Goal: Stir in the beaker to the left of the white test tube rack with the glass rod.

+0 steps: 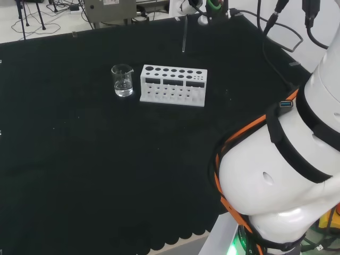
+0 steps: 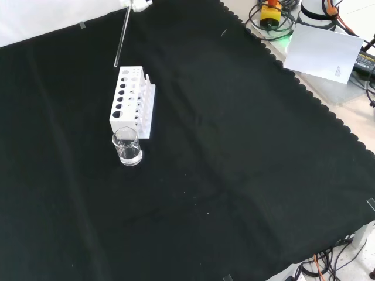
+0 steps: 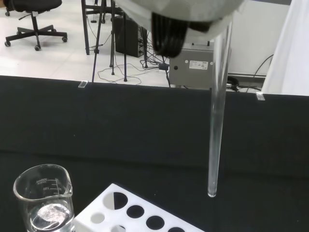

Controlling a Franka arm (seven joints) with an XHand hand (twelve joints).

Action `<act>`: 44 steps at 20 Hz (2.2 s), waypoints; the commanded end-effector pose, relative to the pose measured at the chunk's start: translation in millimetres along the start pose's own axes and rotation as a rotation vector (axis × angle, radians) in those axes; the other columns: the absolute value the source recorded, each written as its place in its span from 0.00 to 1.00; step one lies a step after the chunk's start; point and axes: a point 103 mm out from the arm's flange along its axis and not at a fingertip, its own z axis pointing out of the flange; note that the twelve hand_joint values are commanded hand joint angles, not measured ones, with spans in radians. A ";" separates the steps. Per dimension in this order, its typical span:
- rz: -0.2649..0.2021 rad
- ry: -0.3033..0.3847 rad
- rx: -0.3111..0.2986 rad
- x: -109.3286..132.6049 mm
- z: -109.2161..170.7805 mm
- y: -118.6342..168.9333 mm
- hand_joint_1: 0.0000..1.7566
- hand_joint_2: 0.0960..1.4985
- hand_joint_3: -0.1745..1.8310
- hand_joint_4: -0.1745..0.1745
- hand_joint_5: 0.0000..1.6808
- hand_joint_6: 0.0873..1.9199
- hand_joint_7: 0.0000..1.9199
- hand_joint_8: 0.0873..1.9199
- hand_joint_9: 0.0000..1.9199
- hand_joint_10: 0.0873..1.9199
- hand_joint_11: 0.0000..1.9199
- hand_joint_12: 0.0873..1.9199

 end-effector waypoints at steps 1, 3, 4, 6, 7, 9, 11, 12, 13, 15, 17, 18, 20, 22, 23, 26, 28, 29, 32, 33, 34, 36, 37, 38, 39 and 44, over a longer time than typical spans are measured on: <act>0.000 0.008 -0.005 1.1 -6.1 0.7 0.74 0.47 0.38 0.00 0.68 0.26 0.61 0.56 0.85 0.38 0.63 0.40; 0.006 0.011 -0.004 4.8 -3.0 -0.4 0.74 0.47 0.38 0.00 0.68 0.26 0.61 0.56 0.85 0.38 0.63 0.40; 0.005 0.015 -0.003 6.0 -1.7 -0.7 0.74 0.47 0.38 0.00 0.68 0.26 0.61 0.56 0.85 0.38 0.63 0.40; 0.001 0.022 -0.003 6.6 -0.7 -0.2 0.74 0.47 0.38 0.00 0.68 0.26 0.61 0.56 0.85 0.38 0.63 0.40; 0.001 0.025 -0.002 6.1 -0.8 0.5 0.74 0.48 0.37 0.00 0.68 0.26 0.61 0.56 0.85 0.37 0.62 0.40; -0.004 0.028 -0.002 5.5 -1.6 2.0 0.74 0.48 0.36 0.00 0.68 0.25 0.61 0.56 0.85 0.37 0.62 0.40; -0.011 0.025 -0.001 6.8 -3.2 4.4 0.74 0.48 0.36 0.00 0.69 0.25 0.61 0.56 0.85 0.37 0.62 0.40; -0.015 0.022 -0.001 8.6 -4.2 5.9 0.74 0.49 0.36 0.00 0.69 0.25 0.61 0.56 0.85 0.37 0.62 0.40; -0.022 0.020 0.000 11.2 -5.7 7.8 0.74 0.49 0.36 0.00 0.69 0.25 0.61 0.56 0.85 0.37 0.62 0.40; -0.038 0.018 0.003 18.5 -9.1 11.6 0.74 0.49 0.36 0.00 0.69 0.25 0.61 0.56 0.85 0.37 0.62 0.40; -0.060 0.021 0.003 28.2 -13.1 14.4 0.74 0.49 0.36 0.00 0.69 0.25 0.61 0.56 0.85 0.37 0.62 0.40; -0.073 0.023 0.002 33.5 -15.3 15.5 0.74 0.49 0.36 0.00 0.69 0.25 0.61 0.56 0.85 0.37 0.62 0.40; -0.097 0.031 -0.005 44.4 -19.4 17.3 0.74 0.49 0.36 0.00 0.69 0.25 0.61 0.56 0.85 0.36 0.62 0.40; -0.116 0.043 -0.022 53.6 -21.4 18.1 0.74 0.49 0.36 0.00 0.69 0.24 0.61 0.56 0.85 0.36 0.62 0.40; -0.125 0.047 -0.023 57.9 -21.6 18.7 0.74 0.49 0.35 0.00 0.69 0.24 0.61 0.56 0.85 0.36 0.62 0.40; -0.146 0.071 -0.022 72.3 -20.9 22.2 0.74 0.49 0.35 0.00 0.69 0.24 0.60 0.56 0.85 0.36 0.62 0.40; -0.169 0.078 -0.018 82.0 -19.2 25.2 0.74 0.49 0.35 0.00 0.69 0.24 0.60 0.56 0.85 0.36 0.62 0.40; -0.179 0.082 -0.016 86.7 -18.2 27.0 0.74 0.49 0.35 0.00 0.69 0.24 0.60 0.56 0.85 0.36 0.62 0.40; -0.211 0.086 -0.012 96.7 -16.3 31.1 0.74 0.49 0.35 0.00 0.69 0.24 0.60 0.56 0.85 0.36 0.62 0.40; -0.220 0.088 -0.010 98.9 -16.3 32.6 0.74 0.49 0.35 0.00 0.69 0.24 0.60 0.56 0.85 0.36 0.62 0.40; -0.211 0.092 -0.010 101.2 -16.3 33.7 0.74 0.50 0.35 0.00 0.69 0.24 0.60 0.56 0.85 0.36 0.62 0.40; -0.232 0.084 -0.006 108.1 -14.2 37.7 0.74 0.50 0.35 0.00 0.69 0.23 0.60 0.56 0.85 0.36 0.62 0.40; -0.244 0.080 0.000 112.7 -12.2 40.9 0.74 0.50 0.35 0.00 0.69 0.23 0.60 0.56 0.85 0.36 0.62 0.40; -0.255 0.082 -0.003 116.4 -10.5 43.0 0.74 0.50 0.35 0.00 0.69 0.23 0.60 0.56 0.85 0.36 0.62 0.40; -0.263 0.094 0.002 120.3 -12.0 42.0 0.74 0.50 0.35 0.00 0.69 0.23 0.60 0.56 0.85 0.36 0.62 0.40; -0.285 0.103 0.006 134.6 -9.5 44.0 0.74 0.50 0.34 0.00 0.69 0.23 0.60 0.56 0.85 0.36 0.62 0.40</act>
